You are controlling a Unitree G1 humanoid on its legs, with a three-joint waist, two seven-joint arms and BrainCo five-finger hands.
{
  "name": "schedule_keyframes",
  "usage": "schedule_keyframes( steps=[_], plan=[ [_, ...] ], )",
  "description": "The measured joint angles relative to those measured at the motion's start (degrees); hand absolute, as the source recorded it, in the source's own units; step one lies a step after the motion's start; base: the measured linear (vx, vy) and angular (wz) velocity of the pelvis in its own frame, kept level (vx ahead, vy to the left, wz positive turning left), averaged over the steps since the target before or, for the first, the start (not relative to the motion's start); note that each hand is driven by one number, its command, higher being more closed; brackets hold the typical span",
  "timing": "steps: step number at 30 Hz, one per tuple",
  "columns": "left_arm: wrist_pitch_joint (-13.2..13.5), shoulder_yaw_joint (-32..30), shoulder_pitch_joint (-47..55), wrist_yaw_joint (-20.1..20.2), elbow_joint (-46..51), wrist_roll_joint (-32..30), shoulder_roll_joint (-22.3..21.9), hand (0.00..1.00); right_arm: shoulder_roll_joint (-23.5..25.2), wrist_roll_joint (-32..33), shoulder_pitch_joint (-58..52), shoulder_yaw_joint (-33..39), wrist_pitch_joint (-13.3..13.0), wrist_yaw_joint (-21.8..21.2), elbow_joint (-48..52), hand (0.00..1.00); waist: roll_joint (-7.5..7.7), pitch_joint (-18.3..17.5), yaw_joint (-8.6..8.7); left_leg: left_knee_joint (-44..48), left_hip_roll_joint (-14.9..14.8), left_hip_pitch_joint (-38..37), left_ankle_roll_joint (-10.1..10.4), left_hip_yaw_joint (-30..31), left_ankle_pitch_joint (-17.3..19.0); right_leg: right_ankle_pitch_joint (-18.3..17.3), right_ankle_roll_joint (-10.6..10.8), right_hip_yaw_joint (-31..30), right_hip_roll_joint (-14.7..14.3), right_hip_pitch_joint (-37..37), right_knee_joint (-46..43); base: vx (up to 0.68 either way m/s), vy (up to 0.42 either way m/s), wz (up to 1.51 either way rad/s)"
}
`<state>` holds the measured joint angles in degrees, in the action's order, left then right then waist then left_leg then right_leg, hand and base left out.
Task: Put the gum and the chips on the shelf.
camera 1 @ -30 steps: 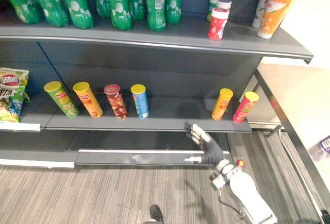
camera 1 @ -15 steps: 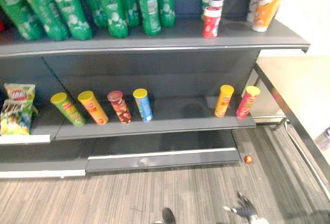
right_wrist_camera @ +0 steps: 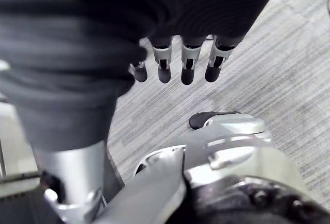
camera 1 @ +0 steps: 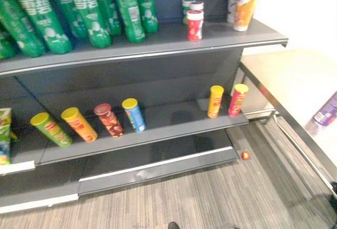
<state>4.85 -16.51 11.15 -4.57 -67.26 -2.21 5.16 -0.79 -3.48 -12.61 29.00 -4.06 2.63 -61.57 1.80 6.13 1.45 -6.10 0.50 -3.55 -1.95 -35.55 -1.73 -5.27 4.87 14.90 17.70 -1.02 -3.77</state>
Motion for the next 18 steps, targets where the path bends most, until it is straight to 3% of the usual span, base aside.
schedule_keyframes(
  steps=[1, 4, 5, 6, 7, 8, 9, 10, 12, 14, 15, 16, 17, 18],
  plan=[
    [0.01, 0.24, -0.30, -0.01, 0.01, 0.01, 0.30, 0.00, 0.07, 0.16, 0.01, 0.28, 0.09, 0.00, 0.00, 0.00, 0.84, 0.23, -0.02, 0.00, 0.10, -0.37, 0.17, -1.50, 0.11, 0.00, 0.00, -1.87, 0.01, 1.12, -0.55, -0.01, 0.046, -0.80],
    [0.01, 0.27, -1.21, -0.05, -0.03, 0.02, 1.16, 0.00, 0.37, 1.31, 0.07, 1.32, 0.11, 0.03, 0.18, 0.00, 1.40, 1.67, 0.06, -0.01, -0.73, -0.87, 0.51, -8.09, 0.65, -0.22, -1.13, -3.95, -0.31, 3.88, 0.28, -0.02, 0.031, -1.12],
    [0.01, 0.06, -1.41, -0.07, 0.02, 0.00, 0.79, 0.00, 0.74, 1.66, 0.38, 2.66, 0.15, 0.14, 0.17, 0.00, -0.23, 2.74, 0.03, -0.01, -2.39, -1.07, 0.73, -11.18, 0.88, -1.70, -5.00, 1.32, -0.21, 3.99, 0.51, -0.09, 0.031, -1.31],
    [0.10, -1.80, -1.92, -0.03, 0.12, -0.01, -0.39, 0.00, 0.94, 2.51, 1.42, 3.38, 0.35, 0.29, -0.12, 0.00, -1.18, 3.14, -0.07, -0.01, -5.27, -0.51, 0.10, -14.01, 1.22, -2.23, -6.31, 10.65, 0.83, 6.51, -6.11, -0.12, 0.034, -1.31],
    [0.10, -2.10, -2.04, -0.06, 0.10, -0.01, -0.52, 0.00, 0.97, 2.48, 1.77, 3.95, 0.35, 0.57, -0.07, 0.00, -1.78, 3.26, 0.20, 0.01, -6.79, -0.35, 0.10, -15.89, 1.22, -2.42, -6.56, 15.60, 1.69, 7.70, -11.54, -0.16, 0.055, -1.30],
    [0.10, -1.99, -2.05, -0.05, 0.16, 0.00, -0.32, 0.00, 0.95, 2.41, 2.09, 4.18, 0.37, 0.68, -0.08, 0.00, -2.15, 3.35, -0.06, 0.03, -9.04, -0.31, 0.39, -19.35, 1.07, -2.89, -7.16, 24.88, 3.17, 8.44, -21.62, -0.17, 0.066, -0.97],
    [0.12, -1.91, -2.00, -0.02, 0.29, 0.07, -0.21, 0.00, 0.90, 2.37, 2.16, 4.14, 0.47, 0.76, -0.17, 0.00, -1.69, 3.23, -0.27, 0.03, -9.77, -0.45, 0.86, -20.87, 0.77, -3.41, -7.35, 28.27, 4.16, 8.14, -25.83, -0.19, 0.052, -1.54],
    [0.06, -1.73, -1.94, 0.04, 0.82, 2.13, 0.21, 0.00, 0.61, 2.27, 3.33, 3.29, 0.68, 0.97, -0.42, 0.00, -0.17, 2.90, -0.83, 0.04, -10.72, -0.69, 1.98, -25.06, 0.03, -4.03, -6.94, 34.19, 5.75, 6.16, -32.10, -0.16, -0.007, -1.33],
    [-0.02, -1.74, -2.41, 0.10, 0.80, 2.15, 0.37, 0.00, 0.17, 2.26, 4.50, 2.46, 0.75, 1.00, -1.20, 0.00, 0.35, 2.84, -1.07, 0.07, -10.83, -0.61, 2.62, -27.30, -0.39, -4.56, -6.02, 35.44, 5.33, 4.37, -31.62, -0.11, -0.056, -1.16],
    [-0.02, -1.85, -3.62, 0.32, 0.54, 2.14, 0.97, 0.00, 0.21, 2.26, 7.13, 1.41, 0.86, 0.93, -3.16, 0.00, 1.81, 2.34, -1.26, 2.25, -10.28, 0.87, 2.92, -30.36, -0.73, -3.03, -3.33, 35.56, 2.40, -0.50, -19.35, -0.13, -0.125, -0.89],
    [-0.16, -1.99, -5.34, 0.26, -0.72, 2.15, 1.45, 0.00, -0.62, 2.25, 8.51, -0.42, 0.83, 0.90, -4.33, 0.00, 1.36, 2.83, -1.08, 2.10, -9.74, 1.39, 2.58, -31.13, -1.82, -3.99, 0.88, 35.34, -0.38, -2.45, -11.07, -0.19, -0.118, -0.39],
    [-0.12, -2.00, -5.99, 0.33, -1.04, 2.15, 1.05, 0.00, -1.65, 2.25, 8.84, -0.65, 0.80, 0.89, -4.58, 0.00, 0.06, 3.18, -0.62, 0.91, -10.06, 1.48, 3.02, -31.24, -2.39, -2.99, 0.40, 35.66, -1.95, -2.56, -8.49, -0.23, -0.104, -0.26],
    [-0.07, -3.11, -6.48, 0.35, -1.12, 2.16, -0.10, 0.00, -2.74, 2.24, 8.70, -0.88, 0.89, 1.02, -4.63, 0.00, -1.53, 3.58, -0.13, 0.78, -10.68, 1.35, 1.81, -31.28, -3.90, -2.52, 0.46, 35.62, -3.24, -3.06, -7.61, -0.19, -0.032, -0.08],
    [-0.04, -3.72, -6.56, 0.33, -1.10, 2.07, -0.59, 0.00, -2.88, 2.24, 8.44, -0.88, 0.86, 1.05, -4.61, 0.00, -1.90, 3.50, 0.09, 0.82, -10.95, 1.09, 1.97, -31.30, -4.03, -2.50, 0.44, 35.57, -3.73, -3.35, -7.34, -0.13, -0.052, -0.07]
  ],
)
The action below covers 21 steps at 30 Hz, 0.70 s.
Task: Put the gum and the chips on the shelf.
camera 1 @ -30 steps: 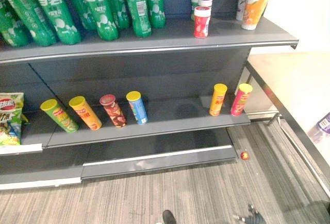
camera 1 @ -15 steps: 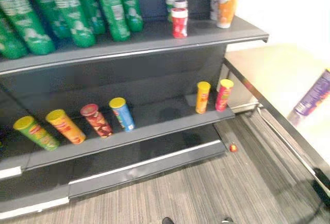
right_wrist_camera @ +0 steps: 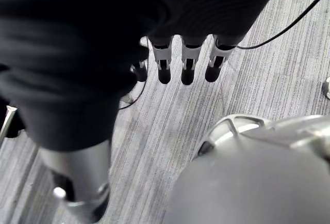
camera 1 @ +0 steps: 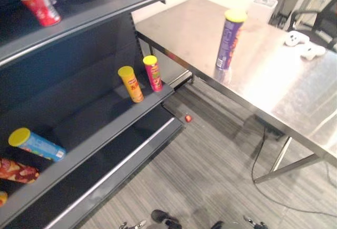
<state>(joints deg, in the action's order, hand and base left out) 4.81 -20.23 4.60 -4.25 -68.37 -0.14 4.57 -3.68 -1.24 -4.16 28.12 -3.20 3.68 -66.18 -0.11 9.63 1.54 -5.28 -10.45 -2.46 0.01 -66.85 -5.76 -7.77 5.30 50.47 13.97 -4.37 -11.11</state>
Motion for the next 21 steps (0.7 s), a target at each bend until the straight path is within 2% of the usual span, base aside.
schedule_keyframes(
  steps=[5, 7, 9, 11, 13, 14, 15, 16, 17, 18, 19, 20, 21],
  plan=[
    [0.04, -0.53, 0.09, 0.09, 0.66, 0.05, 0.08, 0.00, 0.24, 0.05, -0.60, -1.37, -0.53, 0.67, 0.02, 0.00, -0.25, -0.27, 0.01, 4.52, -3.51, -0.56, 0.20, -1.25, 0.04, 0.04, -0.12, -1.45, -2.25, -0.94, 2.44, -0.04, -0.036, -0.16],
    [0.03, -0.87, 0.11, 0.05, 1.06, 0.04, 0.09, 0.00, 0.41, 0.04, -0.50, -1.38, -0.67, 0.75, 0.02, 0.00, 0.35, 0.04, -0.07, 8.16, -5.39, -0.48, -0.01, -1.96, 1.29, 0.05, -0.12, -2.44, -2.61, -0.96, 3.07, 0.02, -0.006, -0.27],
    [0.02, -2.50, 0.19, -0.01, 1.30, 0.06, 0.13, 0.00, 0.70, 0.05, -0.51, -1.10, -0.93, 0.84, 0.02, 0.00, 0.87, 0.25, -0.14, 16.78, -9.82, -0.60, -0.09, -3.24, 3.60, 0.03, -0.14, -4.21, -2.91, -1.12, 3.32, 0.04, -0.036, -0.40],
    [0.02, -2.74, 0.27, -0.06, 1.45, 0.07, 0.11, 0.00, 0.72, 0.05, -0.55, -1.04, -0.98, 0.85, 0.03, 0.00, 0.78, 0.28, -0.12, 23.87, -13.24, -1.04, -0.51, -3.38, 4.10, 0.09, -0.22, -6.52, -2.97, -1.35, 3.69, 0.04, -0.033, -0.62],
    [0.03, -2.88, 0.81, -0.38, 2.40, 0.11, -0.58, 0.00, 0.38, 0.07, -0.54, -1.51, -1.09, 0.86, 0.02, 0.00, -0.03, 0.46, -0.18, 29.87, -16.21, -1.94, -0.57, -0.77, 4.04, 0.22, -0.45, -9.88, -3.73, -1.76, 4.63, 0.04, -0.018, -0.92],
    [0.16, -3.68, 1.42, -0.56, 2.92, 0.46, -0.96, 0.00, 0.08, 0.11, -0.57, -1.72, -1.11, 0.85, 0.01, 0.00, -0.34, 0.64, -0.28, 34.41, -18.21, -1.12, -0.63, 5.63, 3.87, 0.42, -0.77, -13.06, -4.20, -1.88, 5.41, 0.04, 0.013, -1.09],
    [0.24, -3.86, 1.56, -0.60, 2.88, 1.64, -1.36, 0.00, 0.06, 0.12, -0.42, -1.89, -1.23, 0.86, 0.15, 0.00, -0.78, 0.75, -0.36, 36.37, -18.12, 0.87, 1.53, 11.44, 6.51, 0.81, -1.58, -15.43, -4.09, -1.86, 5.79, 0.07, 0.080, -1.24],
    [0.09, -3.72, 1.32, -0.60, 2.89, 1.91, -1.78, 0.00, -0.42, 0.14, -0.23, -1.51, -1.29, 0.85, 0.32, 0.00, -1.31, 1.02, -0.07, 35.08, -15.07, 2.39, 3.45, 17.89, 9.96, 1.20, -1.85, -17.23, -3.43, -1.58, 6.10, 0.04, 0.174, -1.21],
    [0.27, -3.54, 1.50, -0.58, 3.05, 2.32, -2.17, 0.00, -0.81, 0.16, -0.20, -1.48, -1.28, 0.92, 0.15, 0.00, -1.25, 1.07, -0.31, 30.87, -9.98, 3.81, 4.09, 25.19, 12.32, 1.73, -1.61, -20.13, -2.22, -0.62, 6.06, 0.03, 0.240, -1.29],
    [0.74, -3.27, 1.58, -0.57, 3.10, 2.38, -2.23, 0.00, -0.64, 0.17, -0.50, -1.51, -1.31, 0.81, 0.03, 0.00, -1.17, 1.11, -0.44, 24.85, -5.03, 4.67, 4.18, 32.48, 12.57, 2.14, -1.03, -22.82, -1.66, 0.06, 5.92, 0.02, 0.228, -1.19],
    [0.92, -3.10, 1.79, -0.55, 3.03, 2.38, -2.28, 0.00, -0.48, 0.17, -0.58, -1.50, -1.24, 0.76, -0.04, 0.00, -1.21, 1.13, -0.45, 21.58, -3.19, 4.91, 4.25, 36.22, 12.24, 2.30, -0.74, -24.06, -1.66, 0.35, 5.94, 0.04, 0.260, -1.05],
    [1.02, -3.10, 2.08, -0.50, 2.95, 2.38, -2.47, 0.00, -0.33, 0.18, -0.77, -1.50, -1.24, 0.71, 0.01, 0.00, -1.69, 1.16, -0.46, 16.96, -1.23, 5.32, 4.56, 42.06, 8.74, 2.55, -0.19, -26.01, -2.35, 1.06, 6.16, 0.07, 0.225, -0.89],
    [1.11, -3.12, 2.21, -0.26, 2.93, 2.40, -2.31, 0.00, 0.13, 0.29, -0.68, -1.57, -1.28, 0.70, 0.15, 0.00, -1.89, 0.84, -0.44, 14.88, -0.01, 3.83, 5.51, 45.97, 9.77, 3.23, 1.33, -27.83, -2.92, 1.34, 7.27, 0.12, 0.182, -0.69]
  ],
)
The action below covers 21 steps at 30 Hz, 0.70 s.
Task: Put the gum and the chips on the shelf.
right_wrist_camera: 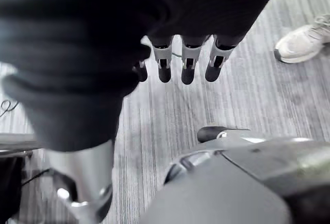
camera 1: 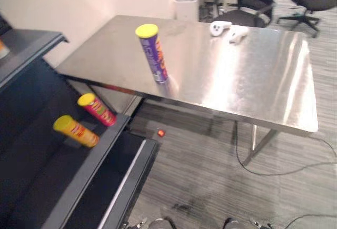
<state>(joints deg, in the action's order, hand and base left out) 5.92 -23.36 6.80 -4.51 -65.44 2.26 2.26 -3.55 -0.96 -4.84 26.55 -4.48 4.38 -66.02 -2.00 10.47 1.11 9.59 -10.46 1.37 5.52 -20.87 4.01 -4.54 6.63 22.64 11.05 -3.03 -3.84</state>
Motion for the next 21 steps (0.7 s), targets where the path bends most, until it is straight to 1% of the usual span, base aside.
schedule_keyframes(
  steps=[1, 2, 3, 4, 7, 9, 11, 13, 14, 19, 21],
  plan=[
    [0.16, 0.26, -0.06, 0.04, 0.34, 0.00, 0.40, 0.00, 0.22, -0.03, -0.20, -0.22, -0.03, -0.01, -0.06, 0.00, 0.77, 0.17, 0.08, -0.71, 0.79, 0.00, 0.03, 1.28, 0.02, 0.21, 0.30, -0.59, 0.22, -0.02, 1.09, 0.13, 0.118, -0.36],
    [0.67, 0.63, -0.30, 0.27, 1.29, -0.01, 1.13, 0.00, 0.58, -0.05, -0.49, -0.57, 0.02, -0.35, -0.17, 0.00, 2.39, 0.39, 0.08, -0.99, 1.82, 0.67, 0.05, 1.30, 0.03, 1.60, 0.57, -1.19, 0.78, 0.06, 2.90, 0.09, 0.117, -0.05],
    [0.80, 0.59, -0.42, 0.33, 1.44, -0.02, 1.72, 0.00, 0.87, -0.05, -0.48, -0.51, 0.02, -0.46, -0.18, 0.00, 3.13, 0.86, 0.01, -1.13, 2.63, 0.89, 0.03, 1.15, 0.04, 2.54, 0.82, -1.38, 1.37, 0.01, 3.74, 0.04, 0.131, -0.01],
    [0.80, 0.59, -0.42, 0.32, 1.48, -0.02, 1.89, 0.00, 0.97, -0.04, -0.52, -0.47, 0.02, -0.51, -0.16, 0.00, 3.47, 0.82, 0.01, -1.29, 3.00, 0.84, 0.03, 1.08, 0.04, 2.69, 0.80, -1.46, 1.68, -0.02, 3.87, 0.01, 0.116, 0.00],
    [0.55, 0.62, 0.00, 0.33, 1.45, -0.08, 1.75, 0.00, 1.11, 0.13, -0.11, -0.30, -0.27, -1.02, -0.01, 0.00, 3.27, 0.82, -0.36, -3.13, 3.94, -1.07, -0.01, 0.97, 0.05, 3.08, 0.92, -2.20, 2.07, -0.46, 3.63, 0.00, 0.057, -0.08],
    [0.27, 1.08, 0.23, 0.39, 1.42, -0.18, 0.56, 0.00, -0.07, 1.35, -0.12, 0.12, -1.03, -1.14, 0.01, 0.00, 1.11, 0.77, -0.31, -7.03, 4.06, -3.34, -0.08, 0.98, -0.01, 3.29, 1.27, -2.77, 1.29, -0.43, 3.64, -0.02, 0.019, -0.18],
    [0.15, 1.17, 0.52, 0.39, 1.27, -0.26, 0.14, 0.00, -0.26, 1.59, -0.44, 0.22, -1.01, -1.14, 0.00, 0.00, 0.64, 0.54, -0.09, -8.47, 4.03, -4.39, -0.10, 0.95, -0.37, 3.37, 1.40, -2.96, 0.94, -0.64, 3.69, -0.01, -0.006, -0.12],
    [0.18, 1.68, 0.55, 0.52, 0.99, -0.29, 0.19, 0.00, -0.24, 2.31, -1.14, 0.66, -0.99, -1.21, 0.00, 0.00, 0.41, 0.35, 0.00, -9.27, 3.93, -5.67, -0.05, 0.91, -0.49, 3.36, 1.41, -2.98, 0.67, -1.46, 3.85, 0.00, -0.013, -0.05],
    [0.17, 1.71, 0.61, 0.55, 0.92, -0.30, 0.19, 0.00, -0.24, 2.59, -1.33, 0.93, -0.99, -1.21, 0.01, 0.00, 0.71, 0.22, 0.01, -9.63, 3.97, -5.80, -0.04, 0.90, -0.60, 3.36, 1.41, -2.98, 0.65, -1.44, 3.86, 0.00, 0.000, 0.00],
    [0.17, 1.64, 0.79, 0.88, 0.91, -0.79, 0.47, 0.00, -0.03, 10.48, -1.53, 6.31, -1.00, -1.24, -0.03, 0.00, 1.23, -0.44, -0.14, -11.57, 4.70, -6.53, -0.33, 0.97, -1.44, 3.36, 1.41, -2.95, 0.96, -1.42, 3.96, 0.00, 0.000, 0.00],
    [0.15, 1.36, 1.15, 0.95, 0.92, -0.94, 0.75, 0.00, -0.06, 15.16, -1.46, 11.39, -1.01, -1.20, -0.02, 0.00, 1.43, -1.44, -0.22, -11.95, 5.04, -6.48, -0.37, 1.04, -1.47, 3.42, 1.51, -2.82, 1.13, -1.43, 4.33, 0.02, 0.013, 0.01]
  ],
)
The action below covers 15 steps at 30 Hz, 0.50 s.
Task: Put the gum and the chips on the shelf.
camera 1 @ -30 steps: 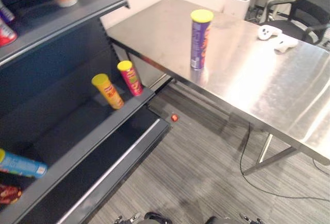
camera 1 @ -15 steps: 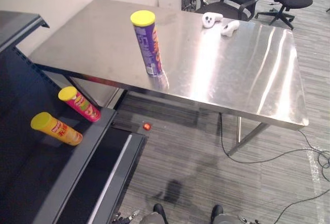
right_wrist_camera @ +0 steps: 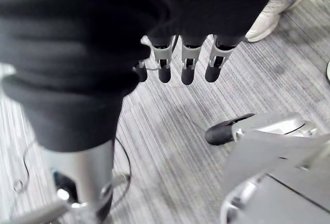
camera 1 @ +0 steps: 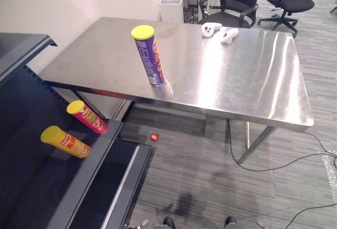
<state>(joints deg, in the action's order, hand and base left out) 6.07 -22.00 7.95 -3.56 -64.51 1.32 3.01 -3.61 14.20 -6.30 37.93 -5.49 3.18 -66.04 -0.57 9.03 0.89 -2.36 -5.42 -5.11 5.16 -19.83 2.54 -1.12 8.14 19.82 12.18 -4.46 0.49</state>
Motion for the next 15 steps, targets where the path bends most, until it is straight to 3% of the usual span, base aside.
schedule_keyframes(
  steps=[4, 9, 12, 15],
  plan=[
    [-0.11, -0.97, 0.92, 0.11, 0.02, -0.37, 0.45, 0.00, -1.82, 5.42, 0.84, 11.98, 0.00, 1.06, 0.17, 0.00, 1.23, -1.36, -0.04, -0.55, 0.36, -0.09, -0.05, 0.09, -0.03, 0.05, 0.05, 0.26, 0.12, -0.23, 0.61, 0.05, 0.011, 0.02],
    [-0.11, -2.85, 0.84, 0.33, 0.05, -0.50, 1.33, 0.00, -11.48, 9.04, 5.01, 23.05, -0.18, 3.53, 2.62, 0.00, 1.74, -2.53, 0.65, -0.88, 0.74, -0.07, -0.10, 0.18, 0.00, 0.06, 0.04, 0.24, 0.33, -0.31, 0.65, 0.01, 0.002, 0.00],
    [-0.11, -2.93, 0.93, 0.32, 0.00, -0.49, 1.72, 0.00, -15.36, 9.07, 6.98, 24.17, -0.55, 5.35, 6.48, 0.00, 1.79, -3.48, 0.72, -1.16, 0.78, -0.06, -0.10, 0.11, -0.01, 0.06, 0.04, 0.11, 0.31, 0.04, 0.63, 0.00, -0.003, -0.01],
    [-0.19, -2.22, 1.04, 0.32, 0.06, -0.49, 1.63, 0.00, -15.95, 5.95, 7.40, 19.35, -0.85, 9.09, 23.52, 0.00, 1.54, -4.10, 1.12, -1.09, 0.80, -0.05, -0.10, 0.02, -0.01, 0.06, 0.02, -0.12, 0.39, 0.28, 0.59, -0.01, -0.006, -0.02]
  ],
)
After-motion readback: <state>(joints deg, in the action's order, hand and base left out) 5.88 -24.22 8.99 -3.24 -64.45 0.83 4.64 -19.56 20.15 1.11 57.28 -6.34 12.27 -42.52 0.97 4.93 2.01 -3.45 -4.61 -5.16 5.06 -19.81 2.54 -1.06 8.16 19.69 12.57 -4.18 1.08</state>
